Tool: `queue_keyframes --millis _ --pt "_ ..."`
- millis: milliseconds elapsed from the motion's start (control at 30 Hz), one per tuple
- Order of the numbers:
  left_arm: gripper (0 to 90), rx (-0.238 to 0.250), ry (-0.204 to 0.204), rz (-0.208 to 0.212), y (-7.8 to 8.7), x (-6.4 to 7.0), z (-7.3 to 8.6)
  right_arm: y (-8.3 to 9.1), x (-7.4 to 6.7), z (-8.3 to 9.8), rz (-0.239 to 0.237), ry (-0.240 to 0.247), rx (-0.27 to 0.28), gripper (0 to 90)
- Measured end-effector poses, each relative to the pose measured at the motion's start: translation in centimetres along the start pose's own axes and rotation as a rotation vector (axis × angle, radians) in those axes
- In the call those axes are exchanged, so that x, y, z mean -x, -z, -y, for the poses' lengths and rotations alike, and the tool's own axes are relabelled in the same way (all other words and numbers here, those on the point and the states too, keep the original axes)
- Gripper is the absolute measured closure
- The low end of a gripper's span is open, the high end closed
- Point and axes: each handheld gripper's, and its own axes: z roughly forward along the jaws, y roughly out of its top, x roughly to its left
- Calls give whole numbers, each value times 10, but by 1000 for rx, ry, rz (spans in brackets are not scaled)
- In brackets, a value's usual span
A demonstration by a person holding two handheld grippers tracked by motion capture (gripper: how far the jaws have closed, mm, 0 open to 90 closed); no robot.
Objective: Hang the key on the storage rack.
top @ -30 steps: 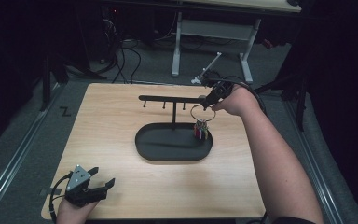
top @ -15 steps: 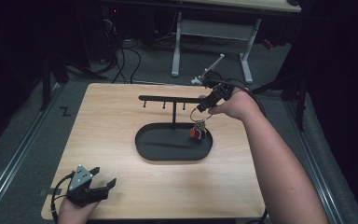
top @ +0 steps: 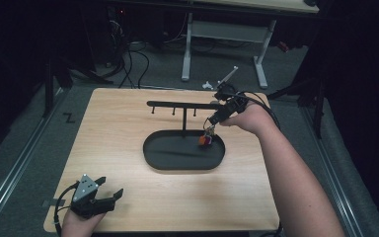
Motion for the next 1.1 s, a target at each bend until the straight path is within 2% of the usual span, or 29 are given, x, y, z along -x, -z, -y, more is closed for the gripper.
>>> queue_keyframes --millis 67,267,467,567,633,700,767,867,1000,1067,1100 --pt "199 8 4 -2 1 -1 -1 -1 2 2 4 -25 12 154" --pt "199 18 16 -5 2 -4 -1 0 7 10 -3 -46 45 135" --pt "199 16 1 9 -5 -1 -4 2 5 19 16 -32 88 101" --pt "199 12 -8 15 -7 0 -6 -1 3 25 35 -23 89 98" --pt "199 7 -10 20 -9 2 -7 -3 2 29 38 -21 108 95" --pt "199 11 -12 20 -10 3 -7 -5 -1 35 38 -31 134 83" --pt "199 6 -18 24 -10 4 -6 -8 -3 44 29 -21 165 80" --pt "208 2 -18 34 -11 3 -6 -13 -8 58 50 -11 216 72" --pt "208 2 -21 33 -11 4 -7 -24 -10 82 38 -63 284 73" --pt "208 4 -22 26 -12 5 -7 -33 -11 96 32 -78 296 78" --pt "208 4 -20 24 -12 5 -7 -38 -13 102 34 -86 281 77"
